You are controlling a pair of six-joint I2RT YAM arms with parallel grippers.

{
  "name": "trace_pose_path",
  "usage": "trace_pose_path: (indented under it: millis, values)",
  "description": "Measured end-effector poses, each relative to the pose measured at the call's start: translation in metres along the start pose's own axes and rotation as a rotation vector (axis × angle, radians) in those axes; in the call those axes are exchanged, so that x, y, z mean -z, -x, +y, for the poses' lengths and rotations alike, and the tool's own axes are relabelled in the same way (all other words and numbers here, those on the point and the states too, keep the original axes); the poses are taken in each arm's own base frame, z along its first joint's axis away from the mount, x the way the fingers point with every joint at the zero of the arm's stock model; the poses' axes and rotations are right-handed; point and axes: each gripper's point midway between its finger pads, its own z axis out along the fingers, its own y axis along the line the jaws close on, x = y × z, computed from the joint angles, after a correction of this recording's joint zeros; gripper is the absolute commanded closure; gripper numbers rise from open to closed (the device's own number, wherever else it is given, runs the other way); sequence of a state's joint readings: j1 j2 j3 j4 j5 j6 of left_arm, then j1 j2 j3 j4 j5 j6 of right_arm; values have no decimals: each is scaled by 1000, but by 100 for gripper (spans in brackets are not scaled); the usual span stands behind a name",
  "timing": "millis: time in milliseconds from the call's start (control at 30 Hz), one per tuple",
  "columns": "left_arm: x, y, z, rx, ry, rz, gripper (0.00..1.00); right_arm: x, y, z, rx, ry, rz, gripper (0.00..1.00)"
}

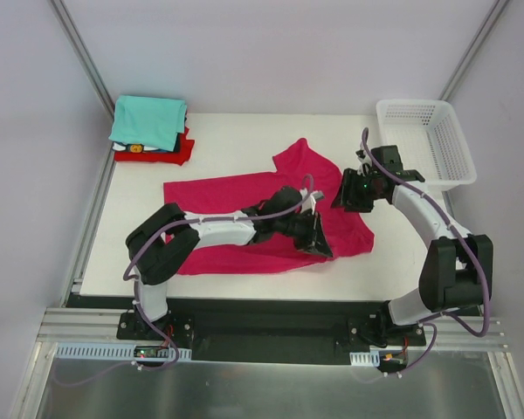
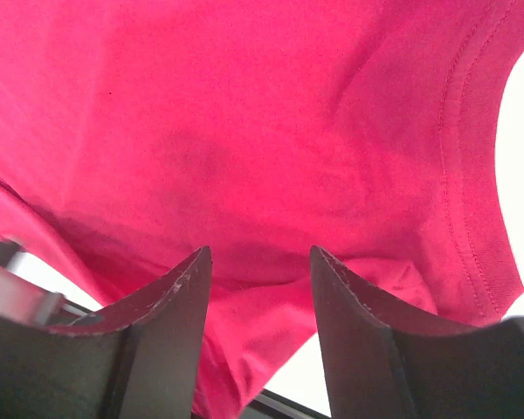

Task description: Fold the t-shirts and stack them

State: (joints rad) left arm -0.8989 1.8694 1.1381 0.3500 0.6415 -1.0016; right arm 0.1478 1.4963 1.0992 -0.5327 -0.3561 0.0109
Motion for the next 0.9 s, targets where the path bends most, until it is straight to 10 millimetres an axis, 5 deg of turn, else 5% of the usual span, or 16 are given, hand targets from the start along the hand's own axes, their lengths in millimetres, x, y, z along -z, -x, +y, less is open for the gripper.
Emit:
trace_pose_path:
  millis: [133, 233, 633, 900]
  values:
    - [-15, -51, 9, 18, 52, 96, 100, 2, -1, 0, -1, 1, 2, 48]
    - [-17, -65, 15, 37, 76, 125, 100, 3, -1, 1, 0, 2, 0, 48]
    - [-17, -68, 35, 46, 136, 121, 100, 4, -13, 10, -7, 57, 38, 48]
    - [3, -69, 65, 46, 243, 111, 100, -3, -70, 23, -13, 111, 138, 50]
